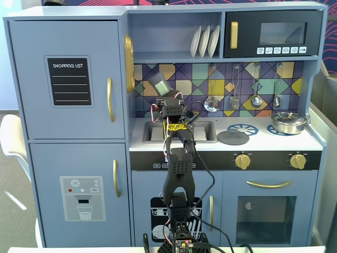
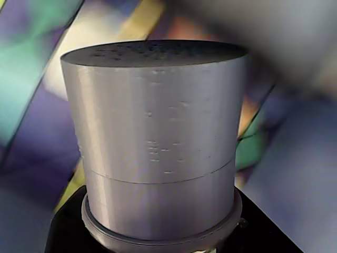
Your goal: Put salt in the gray recipient
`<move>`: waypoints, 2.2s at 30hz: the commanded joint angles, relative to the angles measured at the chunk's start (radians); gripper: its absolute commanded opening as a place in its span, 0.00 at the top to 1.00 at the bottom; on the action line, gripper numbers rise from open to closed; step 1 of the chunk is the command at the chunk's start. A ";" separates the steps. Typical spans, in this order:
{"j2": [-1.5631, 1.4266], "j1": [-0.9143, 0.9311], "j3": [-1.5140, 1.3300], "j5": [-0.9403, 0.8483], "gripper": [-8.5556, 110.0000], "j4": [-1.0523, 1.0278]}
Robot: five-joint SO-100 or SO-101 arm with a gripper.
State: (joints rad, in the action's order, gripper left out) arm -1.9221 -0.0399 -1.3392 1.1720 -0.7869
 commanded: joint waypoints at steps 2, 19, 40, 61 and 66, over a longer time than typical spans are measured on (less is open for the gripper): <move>-0.003 -0.052 0.112 0.031 0.93 0.037; 0.014 0.052 0.077 0.008 0.93 0.075; 0.049 0.025 0.098 -0.038 0.93 0.141; 0.052 -0.021 0.141 -0.084 0.93 0.181; -0.051 0.034 -0.127 -0.083 0.93 0.272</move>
State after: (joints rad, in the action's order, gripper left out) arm -1.8577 -0.0383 -1.3576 1.0784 -0.5783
